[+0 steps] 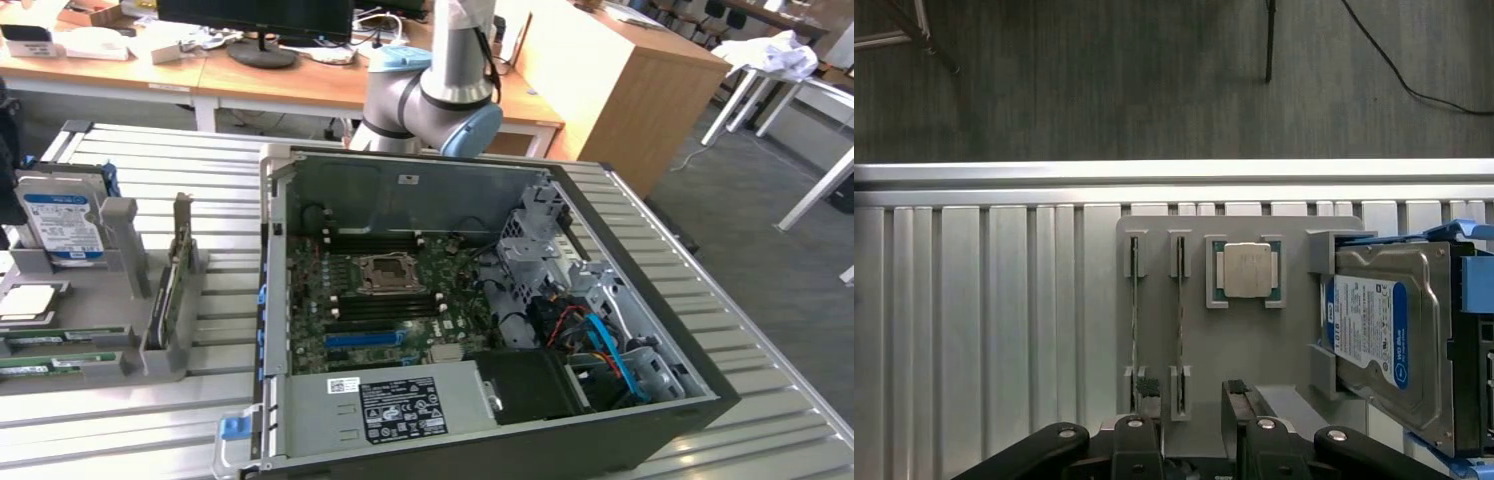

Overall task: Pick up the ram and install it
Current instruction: 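Pick up the ram and move it above insertion slot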

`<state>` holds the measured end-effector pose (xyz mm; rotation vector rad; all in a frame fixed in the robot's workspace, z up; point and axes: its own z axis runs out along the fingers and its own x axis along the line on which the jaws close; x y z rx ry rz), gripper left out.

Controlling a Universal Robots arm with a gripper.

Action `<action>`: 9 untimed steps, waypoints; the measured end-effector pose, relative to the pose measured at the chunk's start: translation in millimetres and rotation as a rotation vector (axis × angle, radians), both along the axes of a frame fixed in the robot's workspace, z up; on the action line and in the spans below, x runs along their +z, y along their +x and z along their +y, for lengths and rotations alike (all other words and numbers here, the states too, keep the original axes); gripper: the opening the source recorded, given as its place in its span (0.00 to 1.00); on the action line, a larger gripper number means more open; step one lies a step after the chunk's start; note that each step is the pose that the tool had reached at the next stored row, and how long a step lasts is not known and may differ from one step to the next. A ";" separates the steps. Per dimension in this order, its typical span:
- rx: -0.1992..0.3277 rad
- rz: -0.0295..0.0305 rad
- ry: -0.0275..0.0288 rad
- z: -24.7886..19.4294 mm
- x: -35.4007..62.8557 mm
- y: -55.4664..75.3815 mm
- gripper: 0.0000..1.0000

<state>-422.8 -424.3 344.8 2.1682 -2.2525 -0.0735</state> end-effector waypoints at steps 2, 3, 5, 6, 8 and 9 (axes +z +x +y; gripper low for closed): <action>0.000 -0.0002 0.0001 -0.1 -0.2 -0.2 0.37; 0.000 -0.0005 0.0003 -0.3 -0.3 -0.7 0.37; 0.000 -0.0002 0.0002 -1.2 -0.2 -2.2 0.37; 0.000 -0.0003 0.0002 -1.9 -0.2 -3.2 0.37; 0.000 -0.0003 0.0001 -3.2 -0.1 -5.1 0.37; 0.000 -0.0002 0.0001 -3.9 -0.1 -5.9 0.37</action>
